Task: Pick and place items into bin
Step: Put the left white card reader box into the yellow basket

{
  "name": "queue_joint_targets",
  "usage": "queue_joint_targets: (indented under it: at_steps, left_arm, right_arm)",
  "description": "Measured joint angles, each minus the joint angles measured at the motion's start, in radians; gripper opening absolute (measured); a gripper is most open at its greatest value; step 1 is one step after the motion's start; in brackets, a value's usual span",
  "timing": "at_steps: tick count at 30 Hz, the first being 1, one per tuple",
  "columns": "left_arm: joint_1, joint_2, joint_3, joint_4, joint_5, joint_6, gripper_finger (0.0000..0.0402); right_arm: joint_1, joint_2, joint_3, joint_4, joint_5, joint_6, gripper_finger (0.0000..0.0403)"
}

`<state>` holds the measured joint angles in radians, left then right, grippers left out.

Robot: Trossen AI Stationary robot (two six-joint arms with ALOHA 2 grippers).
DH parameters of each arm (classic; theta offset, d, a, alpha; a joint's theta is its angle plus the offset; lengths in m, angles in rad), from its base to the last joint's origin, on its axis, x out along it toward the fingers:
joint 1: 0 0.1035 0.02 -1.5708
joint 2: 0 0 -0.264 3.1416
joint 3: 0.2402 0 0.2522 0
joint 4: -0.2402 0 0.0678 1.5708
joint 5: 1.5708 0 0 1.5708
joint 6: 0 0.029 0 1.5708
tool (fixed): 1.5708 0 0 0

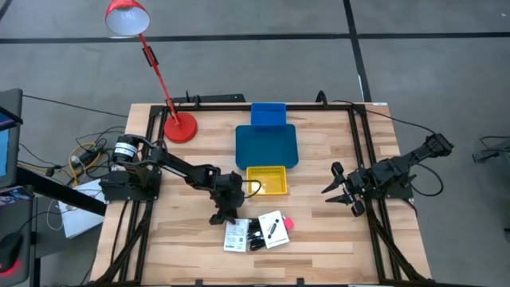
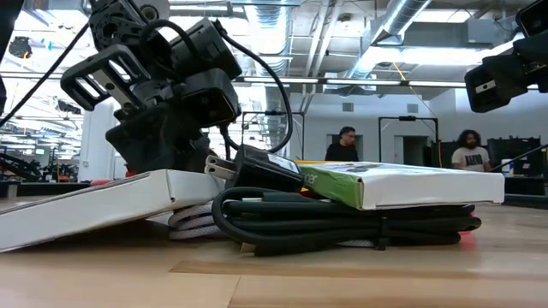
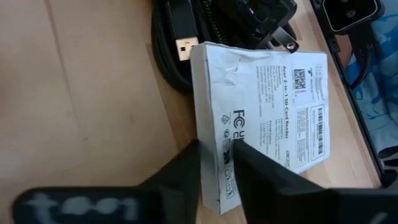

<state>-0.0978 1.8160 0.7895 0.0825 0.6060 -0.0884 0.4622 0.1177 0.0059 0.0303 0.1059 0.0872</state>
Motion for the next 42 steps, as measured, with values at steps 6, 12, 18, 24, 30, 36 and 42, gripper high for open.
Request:
queue_joint_targets:
  at_steps: [6, 12, 18, 24, 30, 36, 42]
  left_arm:
    - [0.003, -0.001, 0.0, -0.005, 0.0, -0.012, 0.001]
    - [0.004, -0.008, 0.0, -0.015, 0.005, -0.028, 0.0002]
    - [0.004, -0.056, -0.004, -0.067, -0.01, -0.027, 0.0]
    - [-0.003, -0.087, -0.004, -0.107, -0.026, -0.027, 0.0]
    - [-0.014, -0.087, -0.004, -0.106, -0.021, -0.028, 0.0]
    - [-0.015, -0.126, -0.002, -0.118, -0.018, -0.039, 0.0]
    - [-0.015, -0.2, -0.002, -0.12, -0.016, -0.049, 0.0001]
  right_arm:
    - [0.0, 0.0, 0.0, 0.0, 0.0, 0.0, 0.0133]
    - [0.0, 0.0, 0.0, 0.0, 0.0, 0.0, 0.0134]
    - [0.0, 0.0, 0.0, 0.0, 0.0, 0.0, 0.0133]
    - [0.0, 0.0, 0.0, 0.0, 0.0, 0.0, 0.0134]
    - [0.0, 0.0, 0.0, 0.0, 0.0, 0.0, 0.0134]
    - [0.0, 0.0, 0.0, 0.0, 0.0, 0.0, 0.0133]
    - [0.0, 0.0, 0.0, 0.0, 0.0, 0.0, 0.0134]
